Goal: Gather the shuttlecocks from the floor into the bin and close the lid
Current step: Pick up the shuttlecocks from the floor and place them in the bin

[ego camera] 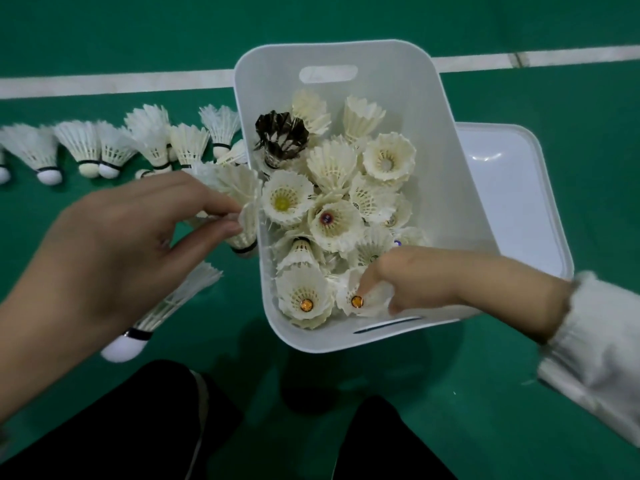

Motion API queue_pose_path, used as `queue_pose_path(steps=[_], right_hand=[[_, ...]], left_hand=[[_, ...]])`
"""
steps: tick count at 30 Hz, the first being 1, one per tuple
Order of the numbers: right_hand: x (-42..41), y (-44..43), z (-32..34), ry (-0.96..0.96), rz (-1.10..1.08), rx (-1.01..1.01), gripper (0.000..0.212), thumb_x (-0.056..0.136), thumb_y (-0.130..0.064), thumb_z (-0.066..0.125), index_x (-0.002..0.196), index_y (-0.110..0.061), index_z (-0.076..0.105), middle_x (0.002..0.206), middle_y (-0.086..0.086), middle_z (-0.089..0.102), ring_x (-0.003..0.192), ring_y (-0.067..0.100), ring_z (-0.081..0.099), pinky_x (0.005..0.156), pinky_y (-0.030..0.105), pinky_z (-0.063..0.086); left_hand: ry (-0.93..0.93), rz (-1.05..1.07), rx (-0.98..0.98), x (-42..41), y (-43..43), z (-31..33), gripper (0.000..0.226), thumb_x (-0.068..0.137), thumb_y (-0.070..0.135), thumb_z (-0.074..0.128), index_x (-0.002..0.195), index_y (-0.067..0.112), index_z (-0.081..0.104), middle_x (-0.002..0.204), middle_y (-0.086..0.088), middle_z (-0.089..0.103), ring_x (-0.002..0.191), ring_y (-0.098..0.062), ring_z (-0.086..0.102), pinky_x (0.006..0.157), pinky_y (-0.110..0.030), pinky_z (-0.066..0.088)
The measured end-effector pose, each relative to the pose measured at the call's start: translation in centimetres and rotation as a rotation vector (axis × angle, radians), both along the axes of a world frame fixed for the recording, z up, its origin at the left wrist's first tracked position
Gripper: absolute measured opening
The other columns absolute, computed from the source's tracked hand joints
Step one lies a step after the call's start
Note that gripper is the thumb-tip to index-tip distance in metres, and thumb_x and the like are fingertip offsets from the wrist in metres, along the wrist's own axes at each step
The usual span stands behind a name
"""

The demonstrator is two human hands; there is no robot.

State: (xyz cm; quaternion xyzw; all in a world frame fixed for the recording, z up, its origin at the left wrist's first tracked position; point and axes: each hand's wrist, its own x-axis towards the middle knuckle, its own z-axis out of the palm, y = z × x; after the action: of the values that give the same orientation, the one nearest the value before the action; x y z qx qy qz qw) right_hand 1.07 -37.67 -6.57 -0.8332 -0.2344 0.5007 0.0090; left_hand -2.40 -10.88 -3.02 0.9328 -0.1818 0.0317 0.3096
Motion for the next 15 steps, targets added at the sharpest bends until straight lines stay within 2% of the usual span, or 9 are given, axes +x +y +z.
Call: queue_pose_path(steps=[1,3,4,6,7,9,12,13,15], right_hand=[[0.2,-0.1,1.3,-0.011,-0.03,0.019,0.046,0.084,-0.013,0.065,0.126,-0.029,0.053,0.136,-0.003,0.05,0.121,0.015,0.048,0.101,0.025,0.034],[0.6,0.0,4.0,-0.089,-0.122,0.138,0.032,0.087,-0.02,0.061,0.116,-0.032,0.059,0.119,-0.013,0.061,0.099,0.003,0.056,0.091,0.019,0.041],[0.7,0.3,5.2,-0.161,-0.2,0.249,0.025,0.088,-0.022,0.06,0.11,-0.033,0.062,0.106,-0.017,0.064,0.088,-0.002,0.057,0.086,0.018,0.046],[0.7,1.3,7.3,-0.299,-0.387,0.528,0.019,0.087,-0.023,0.061,0.103,-0.032,0.064,0.091,-0.019,0.064,0.078,0.0,0.057,0.072,0.013,0.048],[0.6,2.0,7.9,-0.343,-0.43,0.646,0.02,0.086,-0.022,0.062,0.103,-0.032,0.063,0.092,-0.018,0.063,0.077,0.001,0.057,0.069,0.013,0.047],[0.5,3.8,7.9,-0.419,-0.342,0.769,0.027,0.084,-0.02,0.065,0.108,-0.031,0.059,0.107,-0.018,0.056,0.073,0.0,0.056,0.068,0.009,0.044],[0.5,6.6,6.6,-0.447,-0.161,0.828,0.037,0.083,-0.012,0.065,0.118,-0.017,0.057,0.13,-0.003,0.047,0.077,-0.009,0.05,0.074,0.002,0.039],[0.6,7.2,6.2,-0.461,-0.137,0.836,0.035,0.083,-0.011,0.065,0.117,-0.015,0.058,0.133,0.0,0.046,0.078,-0.012,0.048,0.075,0.0,0.036],[0.7,8.3,5.8,-0.502,-0.118,0.839,0.023,0.083,-0.008,0.063,0.106,-0.013,0.062,0.134,0.0,0.047,0.078,-0.006,0.05,0.074,0.005,0.038]], left_hand=[[-0.001,-0.002,0.003,0.0,0.0,0.1,0.023,0.089,0.04,0.055,0.096,0.023,0.068,0.08,0.045,0.045,0.059,0.005,0.042,0.055,-0.03,0.037],[0.002,-0.002,0.003,-0.2,0.1,0.4,0.023,0.089,0.04,0.054,0.096,0.024,0.068,0.079,0.04,0.047,0.061,0.008,0.044,0.056,-0.026,0.037],[-0.001,-0.002,0.005,-0.3,0.1,0.5,0.022,0.089,0.039,0.054,0.095,0.023,0.068,0.079,0.036,0.048,0.063,0.01,0.045,0.057,-0.025,0.037],[-0.017,-0.014,0.01,-0.5,0.0,0.7,0.02,0.088,0.035,0.056,0.093,0.021,0.069,0.082,0.027,0.053,0.067,0.015,0.045,0.058,-0.021,0.036],[-0.025,-0.02,0.01,-0.6,0.0,0.8,0.018,0.088,0.032,0.057,0.092,0.019,0.069,0.082,0.021,0.056,0.066,0.016,0.044,0.057,-0.02,0.035],[-0.029,-0.025,0.008,-0.8,0.1,1.1,0.016,0.087,0.029,0.059,0.09,0.017,0.069,0.082,0.011,0.061,0.065,0.014,0.044,0.057,-0.018,0.034],[-0.022,-0.031,0.013,-0.9,0.3,1.5,0.015,0.086,0.028,0.06,0.089,0.016,0.069,0.081,0.012,0.058,0.066,0.014,0.044,0.059,-0.013,0.032],[-0.023,-0.029,0.01,-1.0,0.4,1.6,0.015,0.086,0.028,0.06,0.089,0.016,0.069,0.081,0.012,0.057,0.065,0.013,0.044,0.058,-0.014,0.032],[-0.035,-0.022,-0.005,-1.1,0.5,1.6,0.014,0.086,0.028,0.061,0.089,0.016,0.069,0.082,0.01,0.059,0.065,0.011,0.044,0.058,-0.018,0.036]])
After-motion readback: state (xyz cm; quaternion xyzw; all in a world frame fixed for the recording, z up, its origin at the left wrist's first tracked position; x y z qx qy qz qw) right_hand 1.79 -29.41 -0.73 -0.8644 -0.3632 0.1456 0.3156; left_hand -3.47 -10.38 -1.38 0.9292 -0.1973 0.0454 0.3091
